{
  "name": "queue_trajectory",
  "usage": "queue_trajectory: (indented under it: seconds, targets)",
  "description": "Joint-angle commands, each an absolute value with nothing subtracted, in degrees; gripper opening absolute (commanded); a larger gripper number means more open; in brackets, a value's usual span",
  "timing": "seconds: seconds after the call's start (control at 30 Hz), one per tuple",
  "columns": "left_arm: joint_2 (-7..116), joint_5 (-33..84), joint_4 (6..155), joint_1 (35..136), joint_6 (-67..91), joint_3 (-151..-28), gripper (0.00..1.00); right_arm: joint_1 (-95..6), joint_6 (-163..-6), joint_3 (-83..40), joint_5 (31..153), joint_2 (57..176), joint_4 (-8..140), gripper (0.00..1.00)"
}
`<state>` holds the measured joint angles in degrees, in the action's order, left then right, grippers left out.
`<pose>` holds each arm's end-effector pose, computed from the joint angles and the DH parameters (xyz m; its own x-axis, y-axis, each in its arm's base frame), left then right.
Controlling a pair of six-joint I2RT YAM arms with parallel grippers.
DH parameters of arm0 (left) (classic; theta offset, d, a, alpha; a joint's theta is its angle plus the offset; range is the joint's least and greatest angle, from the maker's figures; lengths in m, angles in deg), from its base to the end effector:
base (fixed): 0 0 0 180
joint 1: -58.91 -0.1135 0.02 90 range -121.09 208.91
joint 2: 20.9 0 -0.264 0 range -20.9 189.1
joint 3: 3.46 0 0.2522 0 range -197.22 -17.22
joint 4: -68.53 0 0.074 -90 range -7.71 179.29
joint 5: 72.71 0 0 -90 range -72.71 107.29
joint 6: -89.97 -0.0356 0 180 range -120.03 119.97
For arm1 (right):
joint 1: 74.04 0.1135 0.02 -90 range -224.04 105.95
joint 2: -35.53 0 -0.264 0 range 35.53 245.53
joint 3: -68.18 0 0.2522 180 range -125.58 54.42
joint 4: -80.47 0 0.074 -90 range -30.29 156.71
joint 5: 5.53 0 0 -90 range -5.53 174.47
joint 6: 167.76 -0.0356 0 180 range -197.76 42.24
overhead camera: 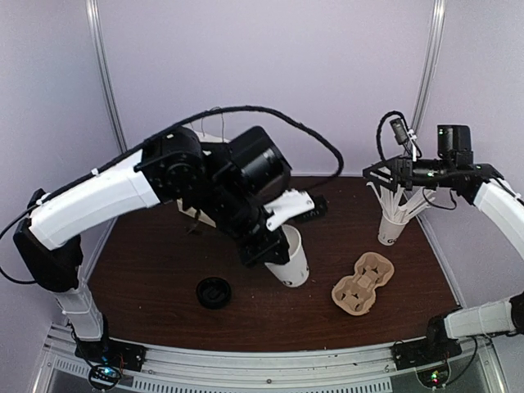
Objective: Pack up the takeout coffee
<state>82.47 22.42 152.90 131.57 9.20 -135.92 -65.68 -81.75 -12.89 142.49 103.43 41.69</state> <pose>0.1054 -0.3482 0.4030 -0.3967 0.7346 -0.5504 0.9141 0.3709 -0.1639 0.2429 0.0662 0.3754 -0.4846 -0.0340 -0.8741 -0.8020 0.4162 0.4285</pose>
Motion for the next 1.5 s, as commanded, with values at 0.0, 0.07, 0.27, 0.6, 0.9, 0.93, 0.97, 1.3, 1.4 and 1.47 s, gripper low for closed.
queue_trajectory:
  seconds: [0.0, 0.07, 0.27, 0.6, 0.9, 0.93, 0.97, 1.3, 1.4, 1.47]
  targets:
    - [88.5, 18.3, 153.5, 135.0, 5.3, -133.7, 0.00, -68.0, -62.8, -6.0, 149.0, 91.9, 20.8, 1.00]
    - [90.9, 14.4, 153.3, 135.8, 5.5, -133.5, 0.00, -70.7, -59.2, -1.7, 148.0, 87.7, 20.5, 1.00]
    - [95.2, 10.1, 149.1, 136.4, 6.1, -131.6, 0.00, -80.6, -61.5, 7.4, 152.7, 85.3, 29.2, 1.00]
    - [96.8, 11.6, 147.5, 136.4, 5.8, -130.8, 0.17, -80.6, -61.6, 8.6, 154.5, 86.4, 31.5, 1.00]
    - [91.0, 5.8, 149.0, 134.3, 6.6, -137.4, 0.34, -80.6, -61.2, 8.9, 153.9, 85.1, 31.1, 1.00]
    - [90.4, 5.6, 149.1, 132.4, 8.6, -137.8, 0.34, -80.6, -61.2, 8.9, 153.7, 85.1, 31.1, 1.00]
    - [89.8, 5.1, 149.2, 130.1, 11.2, -137.9, 0.33, -80.6, -61.1, 9.0, 153.6, 85.0, 31.2, 1.00]
    - [89.7, 9.6, 144.3, 106.6, 34.5, -130.1, 0.29, -80.6, -60.5, 9.0, 152.5, 85.1, 31.2, 1.00]
    - [93.2, 11.0, 143.6, 103.5, 35.5, -131.3, 0.29, -80.5, -60.2, 9.0, 152.4, 85.2, 31.0, 1.00]
    - [94.8, 11.5, 143.0, 102.6, 35.8, -132.1, 0.29, -80.4, -60.0, 9.0, 152.5, 85.3, 30.7, 1.00]
